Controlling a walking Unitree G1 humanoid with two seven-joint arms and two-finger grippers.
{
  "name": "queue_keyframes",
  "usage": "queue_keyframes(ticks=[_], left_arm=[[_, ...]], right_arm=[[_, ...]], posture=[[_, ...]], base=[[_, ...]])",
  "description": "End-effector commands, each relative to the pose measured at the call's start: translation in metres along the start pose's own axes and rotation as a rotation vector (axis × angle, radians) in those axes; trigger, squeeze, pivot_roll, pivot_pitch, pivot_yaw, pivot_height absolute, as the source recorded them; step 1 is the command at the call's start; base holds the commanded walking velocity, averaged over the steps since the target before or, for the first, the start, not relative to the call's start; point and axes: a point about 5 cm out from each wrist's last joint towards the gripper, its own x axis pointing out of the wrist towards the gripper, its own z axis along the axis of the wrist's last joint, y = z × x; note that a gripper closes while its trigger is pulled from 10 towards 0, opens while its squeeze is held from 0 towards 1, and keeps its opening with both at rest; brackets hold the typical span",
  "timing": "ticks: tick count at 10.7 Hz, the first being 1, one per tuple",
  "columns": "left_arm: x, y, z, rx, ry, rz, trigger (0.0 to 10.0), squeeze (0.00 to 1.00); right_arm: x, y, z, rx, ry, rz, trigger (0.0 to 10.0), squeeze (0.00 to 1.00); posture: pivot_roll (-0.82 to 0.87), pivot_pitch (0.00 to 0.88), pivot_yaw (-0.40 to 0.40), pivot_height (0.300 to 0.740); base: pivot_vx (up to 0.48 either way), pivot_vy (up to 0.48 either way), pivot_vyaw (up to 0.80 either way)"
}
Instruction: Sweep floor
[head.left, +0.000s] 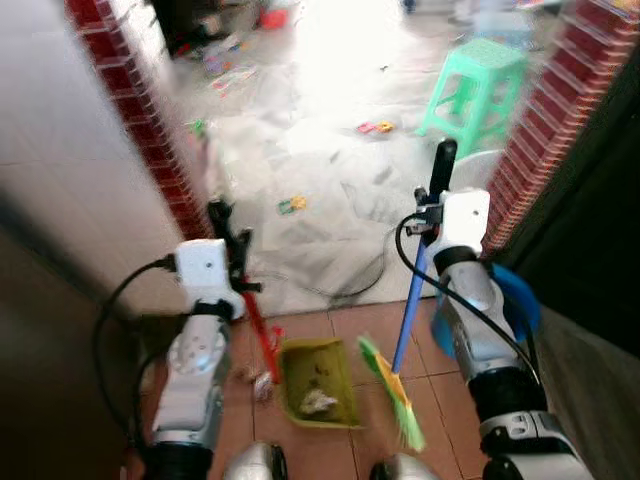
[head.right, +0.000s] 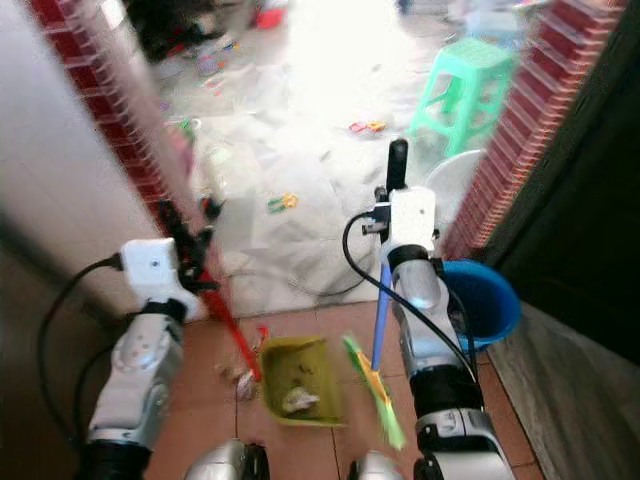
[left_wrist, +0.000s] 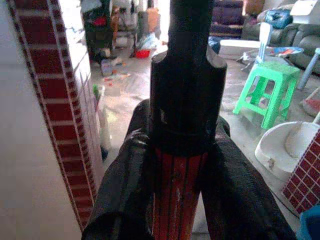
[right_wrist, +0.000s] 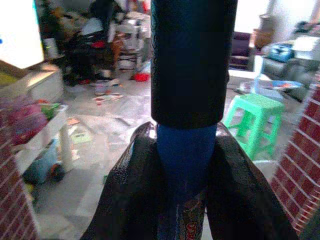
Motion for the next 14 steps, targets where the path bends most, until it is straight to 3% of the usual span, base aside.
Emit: queue_keyframes(ticks=[1,6,11,14], left_arm=[[0.001,-0.002,0.006,-0.008,-0.022,-0.014,10.0,0.0],[0.014,-0.005,0.011,-0.016,-0.028,-0.053,10.0,0.0],[0.013,-0.011,0.004,-0.022,-0.004,-0.074,10.0,0.0],[0.014,-0.01,0.002,-0.033,0.003,-0.06,10.0,0.0]], right_arm=[[0.002,0.003,0.012,-0.007,-0.05,0.013,10.0,0.0],[0.004,0.0,0.01,-0.031,-0.034,0.008,10.0,0.0],[0.001,0.002,0.007,-0.031,-0.029,0.001,10.0,0.0],[0.0,0.001,0.002,-0.024,-0.011,-0.011,10.0,0.0]], posture=[[-0.13,0.0,0.057,0.74],[-0.15,0.0,0.078,0.74],[-0.15,0.0,0.085,0.74],[-0.14,0.0,0.089,0.74]], base=[[0.0,0.0,0.8],[0.0,-0.164,0.55],[0.0,-0.262,0.51],[0.0,0.0,0.13]])
